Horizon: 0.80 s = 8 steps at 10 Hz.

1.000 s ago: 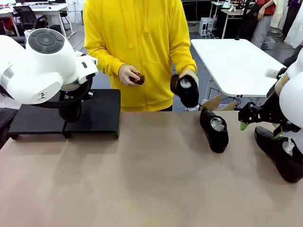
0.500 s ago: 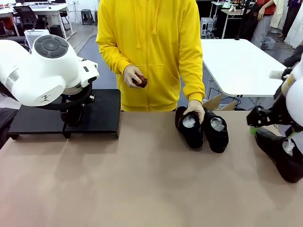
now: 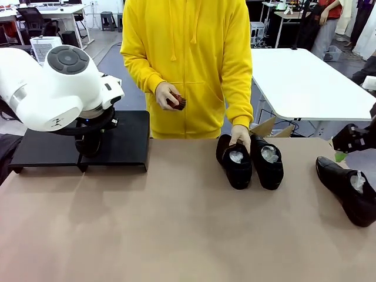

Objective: Organize the shoes by placing them on the stand.
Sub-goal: Place the Shoe from the middle of the table onto the Shoes Stand.

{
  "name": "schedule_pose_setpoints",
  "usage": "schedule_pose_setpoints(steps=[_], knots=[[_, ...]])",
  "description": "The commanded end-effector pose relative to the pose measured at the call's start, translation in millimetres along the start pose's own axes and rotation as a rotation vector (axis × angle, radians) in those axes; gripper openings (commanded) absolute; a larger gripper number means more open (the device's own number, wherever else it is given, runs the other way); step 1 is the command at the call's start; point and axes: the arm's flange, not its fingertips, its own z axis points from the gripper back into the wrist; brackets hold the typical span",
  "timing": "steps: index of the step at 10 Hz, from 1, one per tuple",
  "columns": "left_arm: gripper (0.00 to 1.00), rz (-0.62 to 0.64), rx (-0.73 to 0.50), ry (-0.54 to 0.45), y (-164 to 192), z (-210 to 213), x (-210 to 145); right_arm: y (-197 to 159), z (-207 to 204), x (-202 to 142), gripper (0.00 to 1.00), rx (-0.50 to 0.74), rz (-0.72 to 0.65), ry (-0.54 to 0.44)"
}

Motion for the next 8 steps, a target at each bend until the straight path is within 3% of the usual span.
schedule_pose_setpoints(steps=[1,2,3,7,8], knots=[[0.0,0.027,0.026,0.005,-7.9,-12.9,7.8,-16.6,-27.4,-35.0,1.0,-0.001,0.015,0.006],[0.0,0.025,0.028,0.008,-8.4,-16.6,8.0,-16.7,-26.9,-34.9,1.0,0.002,0.014,0.002],[0.08,0.029,0.029,0.006,-8.1,-18.1,8.4,-16.4,-27.0,-34.4,1.0,0.002,0.014,0.001],[0.84,0.059,0.027,-0.025,-6.2,-15.5,10.6,-13.0,-29.7,-30.2,1.0,0.002,0.035,0.009],[0.95,0.061,0.039,-0.039,-5.5,-11.9,11.2,-12.4,-30.4,-28.5,1.0,0.0,0.04,0.011]])
